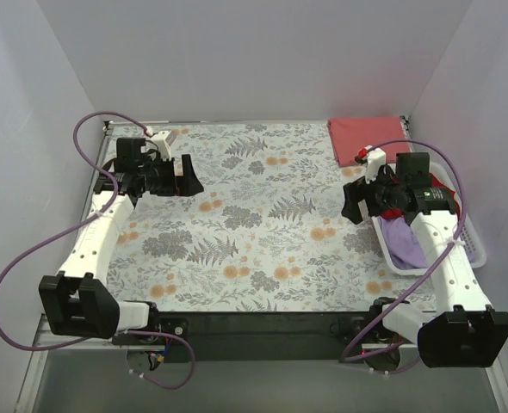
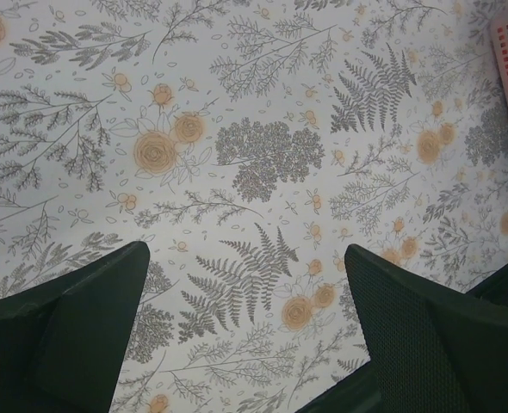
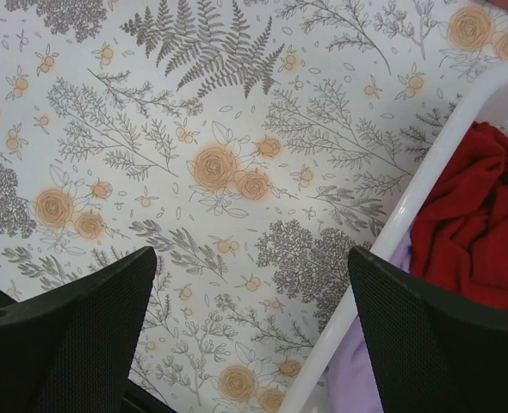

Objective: Fold and stack the t-shirts
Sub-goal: Grab the tshirt from the pile

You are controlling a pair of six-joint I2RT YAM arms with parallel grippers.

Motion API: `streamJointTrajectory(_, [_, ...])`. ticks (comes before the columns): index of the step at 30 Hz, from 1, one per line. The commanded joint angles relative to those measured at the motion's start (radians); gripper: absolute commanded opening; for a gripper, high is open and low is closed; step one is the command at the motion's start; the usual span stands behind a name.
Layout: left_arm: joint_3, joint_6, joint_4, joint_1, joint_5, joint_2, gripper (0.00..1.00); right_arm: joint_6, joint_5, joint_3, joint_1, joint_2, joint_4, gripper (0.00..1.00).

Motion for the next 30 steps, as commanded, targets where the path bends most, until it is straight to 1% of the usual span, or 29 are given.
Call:
streamJointTrajectory(1, [0.110, 0.065, -0.023, 0.003, 0.001, 0.018, 0.98, 0.005, 0.011, 0.103, -0.005, 0.024, 0.004, 0.98])
streamJointTrajectory(3, [0.162, 0.082, -0.066, 0.003, 0.030, 0.067, 0.98, -0.042, 0.039, 0.184, -0.005, 0.076, -0.036, 0.98])
streamJointTrajectory(5, [0.236, 0.082, -0.109, 0.003, 0.051, 0.107, 0.98, -0.060, 0.069, 0.268, -0.005, 0.139, -0.080, 0.98])
streamJointTrajectory(7, [0.274, 0.073, -0.130, 0.003, 0.091, 0.156, 0.98, -0.062, 0.118, 0.324, -0.011, 0.179, -0.096, 0.98])
streamJointTrajectory(9, [0.317, 0.073, -0.146, 0.003, 0.122, 0.184, 0.98, -0.068, 0.157, 0.394, -0.032, 0.234, -0.123, 0.98])
streamJointTrajectory(10, [0.327, 0.061, -0.143, 0.003, 0.113, 0.187, 0.98, -0.068, 0.168, 0.416, -0.070, 0.254, -0.133, 0.98])
streamJointTrajectory(12, [0.342, 0.049, -0.130, 0.004, 0.087, 0.195, 0.98, -0.076, 0.180, 0.478, -0.116, 0.313, -0.160, 0.98])
streamJointTrajectory(13, [0.343, 0.041, -0.126, 0.006, 0.087, 0.196, 0.98, -0.083, 0.183, 0.494, -0.171, 0.334, -0.168, 0.98])
streamJointTrajectory(15, [0.339, 0.033, -0.115, 0.009, 0.093, 0.196, 0.98, -0.120, 0.197, 0.511, -0.227, 0.389, -0.173, 0.98])
streamJointTrajectory(16, [0.331, 0.030, -0.112, 0.010, 0.102, 0.198, 0.98, -0.129, 0.200, 0.522, -0.283, 0.409, -0.171, 0.99])
streamJointTrajectory(17, [0.327, 0.027, -0.104, 0.010, 0.107, 0.198, 0.98, -0.142, 0.200, 0.529, -0.308, 0.454, -0.171, 0.98])
streamJointTrajectory(19, [0.331, 0.026, -0.104, 0.010, 0.114, 0.204, 0.98, -0.145, 0.207, 0.554, -0.369, 0.497, -0.173, 0.98])
streamJointTrajectory(25, [0.348, 0.030, -0.109, 0.010, 0.105, 0.224, 0.98, -0.154, 0.211, 0.612, -0.446, 0.644, -0.165, 0.98])
streamJointTrajectory(30, [0.347, 0.032, -0.104, 0.010, 0.104, 0.245, 0.98, -0.123, 0.197, 0.704, -0.449, 0.773, -0.148, 0.98])
